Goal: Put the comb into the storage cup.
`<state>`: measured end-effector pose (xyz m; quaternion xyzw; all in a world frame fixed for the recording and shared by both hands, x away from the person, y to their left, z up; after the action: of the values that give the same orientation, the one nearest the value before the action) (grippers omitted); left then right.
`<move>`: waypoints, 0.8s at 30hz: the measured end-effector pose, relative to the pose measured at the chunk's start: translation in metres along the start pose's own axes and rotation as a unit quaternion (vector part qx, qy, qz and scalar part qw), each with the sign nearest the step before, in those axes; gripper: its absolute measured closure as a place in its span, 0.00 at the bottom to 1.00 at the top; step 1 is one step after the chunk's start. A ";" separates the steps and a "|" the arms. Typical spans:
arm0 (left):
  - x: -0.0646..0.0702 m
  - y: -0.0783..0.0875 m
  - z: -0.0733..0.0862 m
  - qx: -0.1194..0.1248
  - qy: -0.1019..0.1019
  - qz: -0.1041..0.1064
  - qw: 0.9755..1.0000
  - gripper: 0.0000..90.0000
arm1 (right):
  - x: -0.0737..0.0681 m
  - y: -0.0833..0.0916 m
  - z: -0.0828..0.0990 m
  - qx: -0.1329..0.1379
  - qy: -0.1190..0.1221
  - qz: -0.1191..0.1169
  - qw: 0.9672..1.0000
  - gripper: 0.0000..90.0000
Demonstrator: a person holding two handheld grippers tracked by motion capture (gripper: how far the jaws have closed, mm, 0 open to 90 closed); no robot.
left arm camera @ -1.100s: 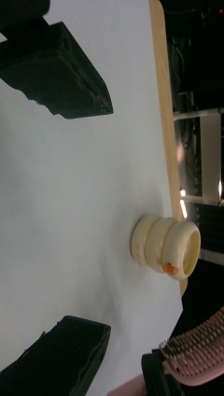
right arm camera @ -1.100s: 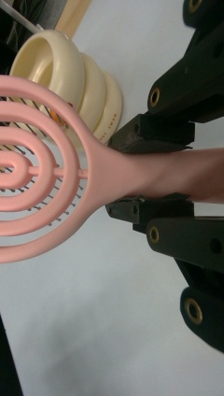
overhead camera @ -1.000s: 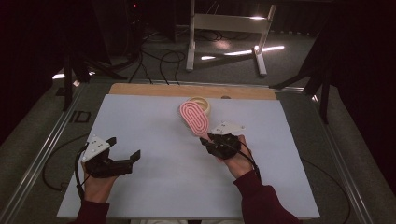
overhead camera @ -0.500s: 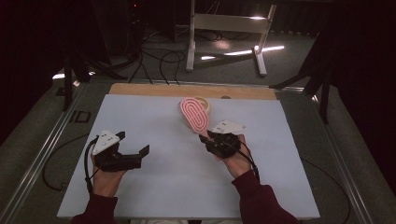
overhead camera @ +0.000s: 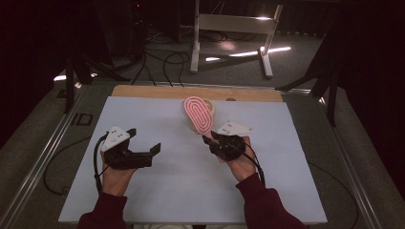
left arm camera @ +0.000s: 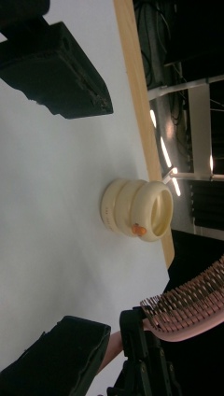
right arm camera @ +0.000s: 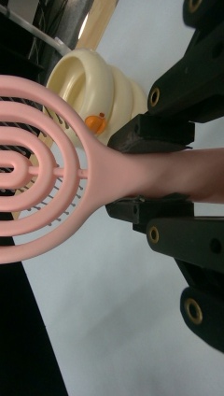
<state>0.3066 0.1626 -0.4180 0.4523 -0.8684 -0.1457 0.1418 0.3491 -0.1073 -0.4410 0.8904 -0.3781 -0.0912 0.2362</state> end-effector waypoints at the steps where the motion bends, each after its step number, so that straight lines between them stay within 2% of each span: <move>1: 0.001 -0.001 -0.002 -0.001 -0.001 0.001 1.000 0.00 | 0.000 0.000 0.000 0.000 0.000 0.000 1.000 0.78; 7: 0.004 -0.005 -0.012 -0.008 -0.006 0.002 1.000 0.00 | -0.002 0.000 -0.003 0.005 -0.004 -0.003 1.000 0.78; 12: 0.011 -0.011 -0.019 -0.011 -0.016 0.009 1.000 0.00 | -0.004 0.000 -0.005 0.008 -0.008 -0.005 1.000 0.78; 16: 0.015 -0.016 -0.023 -0.009 -0.016 0.017 1.000 0.00 | -0.005 -0.002 -0.007 0.008 -0.010 -0.005 1.000 0.78; 24: 0.021 -0.025 -0.027 -0.008 -0.017 0.022 1.000 0.00 | -0.010 -0.005 -0.008 0.013 0.000 -0.006 1.000 0.78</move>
<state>0.3235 0.1286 -0.4006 0.4296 -0.8790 -0.1575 0.1341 0.3482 -0.0942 -0.4364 0.8957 -0.3738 -0.0878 0.2242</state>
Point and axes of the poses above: each handheld gripper's, and its own axes: y roughly backward along the jaws, z roughly out of its underside, x roughly to its right, the point moved 4 cm from there along -y, roughly forward along the jaws
